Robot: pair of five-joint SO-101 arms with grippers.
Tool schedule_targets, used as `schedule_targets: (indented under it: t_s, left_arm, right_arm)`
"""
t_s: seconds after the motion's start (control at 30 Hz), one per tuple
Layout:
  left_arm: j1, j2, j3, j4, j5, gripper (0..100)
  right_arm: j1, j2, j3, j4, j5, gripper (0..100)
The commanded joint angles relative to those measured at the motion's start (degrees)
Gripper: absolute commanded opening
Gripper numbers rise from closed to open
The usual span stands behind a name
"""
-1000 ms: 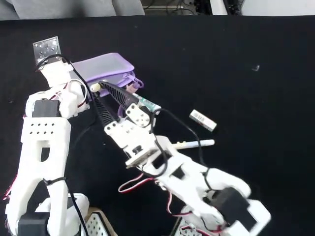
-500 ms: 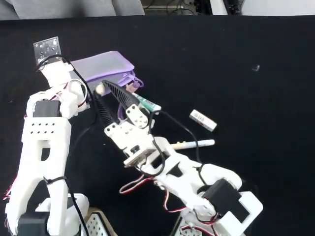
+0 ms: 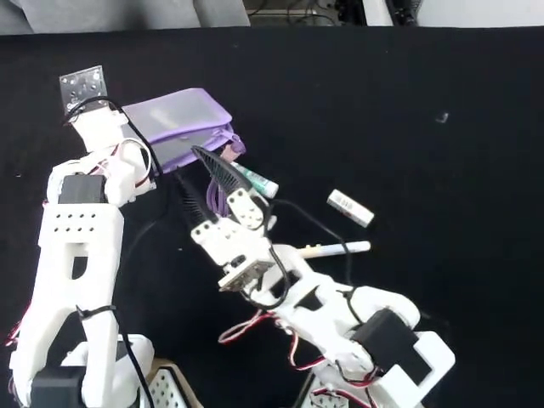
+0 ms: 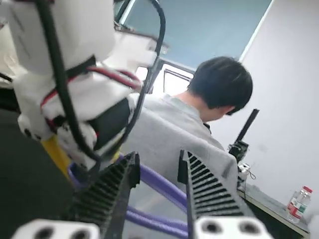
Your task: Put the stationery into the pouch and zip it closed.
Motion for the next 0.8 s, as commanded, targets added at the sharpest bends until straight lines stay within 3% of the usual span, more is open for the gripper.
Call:
schedule_targets:
  t_s: [0.0, 0.17, 0.57, 0.77]
  left_arm:
    - [-2.86, 0.70, 0.04, -0.44, -0.62, 3]
    - [-6.73, 0.70, -0.22, -0.70, -0.62, 3]
    - [-9.71, 0.70, -0.31, -2.55, -0.70, 3]
    - [-9.89, 0.70, -0.48, -2.55, -0.70, 3]
  right_arm:
    - [0.53, -6.90, 2.51, 3.16, 7.65, 12.7]
    - [-1.05, -18.33, 4.70, 17.76, 12.66, 12.7]
    - [-0.53, -52.09, -4.53, 92.75, 12.92, 12.7]
    - [-0.26, -65.01, -4.35, 116.22, 15.30, 12.7]
